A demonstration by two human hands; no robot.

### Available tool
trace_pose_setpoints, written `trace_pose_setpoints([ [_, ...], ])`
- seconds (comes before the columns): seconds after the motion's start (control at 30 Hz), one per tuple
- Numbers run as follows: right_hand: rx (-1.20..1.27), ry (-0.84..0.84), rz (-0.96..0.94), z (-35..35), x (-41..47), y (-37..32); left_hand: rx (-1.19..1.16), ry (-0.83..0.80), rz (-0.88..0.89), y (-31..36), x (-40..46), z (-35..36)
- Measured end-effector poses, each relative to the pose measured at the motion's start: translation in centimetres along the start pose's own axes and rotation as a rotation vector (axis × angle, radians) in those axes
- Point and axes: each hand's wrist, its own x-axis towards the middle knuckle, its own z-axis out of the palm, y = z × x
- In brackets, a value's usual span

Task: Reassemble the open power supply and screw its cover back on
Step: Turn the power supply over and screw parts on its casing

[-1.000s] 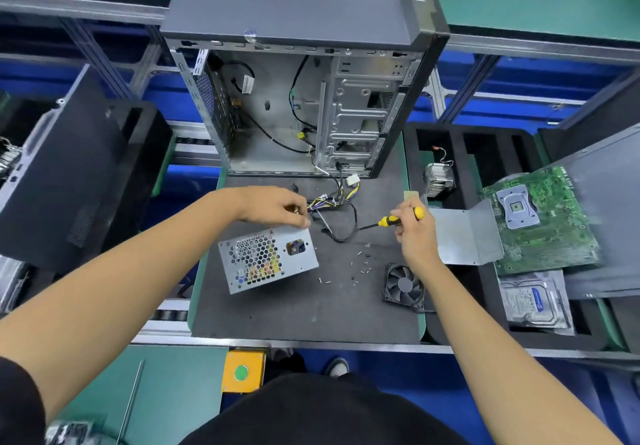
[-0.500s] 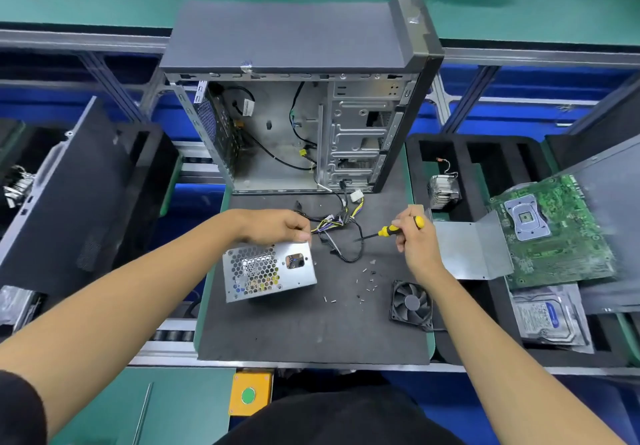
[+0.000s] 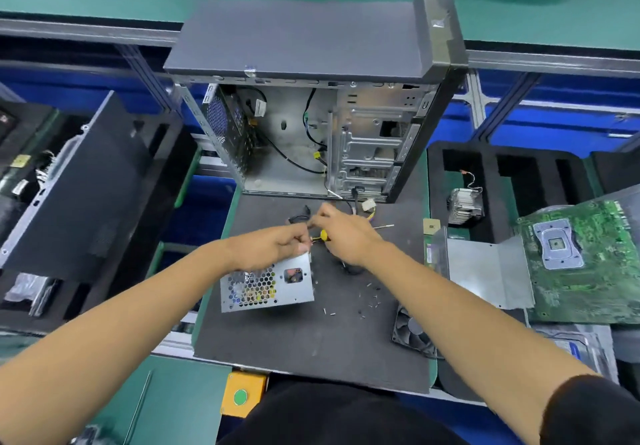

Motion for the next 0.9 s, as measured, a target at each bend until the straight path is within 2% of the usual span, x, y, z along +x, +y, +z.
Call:
trace_pose_setpoints([
  [0.1, -0.307, -0.219, -0.057, 2.2, 2.4, 0.1, 0.086, 0.164, 0.052, -1.1, -0.6, 0.9],
  [0.27, -0.478, -0.229, -0.120, 3.3, 3.3, 0.5, 0.022, 0.378, 0.050, -3.9, -1.9, -0.8],
  [0.4, -0.581, -0.248, -0.126, 2.1, 3.3, 1.2, 0.055, 0.415, 0.032, -5.0, -1.9, -1.0],
  [0.5, -0.664, -0.348, -0.169, 1.6, 2.5, 2.0, 0.130, 0.407, -0.044, -5.1, -1.1, -1.1],
  [0.6, -0.677, -0.379, -0.205, 0.7, 2.1, 2.7, 0.255, 0.303, -0.025, -4.3, 0.2, -0.8],
  [0.73, -0.587, -0.302, -0.181, 0.2, 1.7, 2.9, 0.387, 0.231, -0.012, -2.9, 2.0, -0.6],
  [0.83, -0.492, -0.233, -0.119, 0.6, 1.0, 2.8, 0.461, 0.326, -0.006, -2.6, 2.1, -0.5],
  [0.9, -0.386, -0.171, -0.085, -0.2, 0.8, 2.9, 0.520, 0.459, 0.098, -2.0, 2.1, -0.1],
])
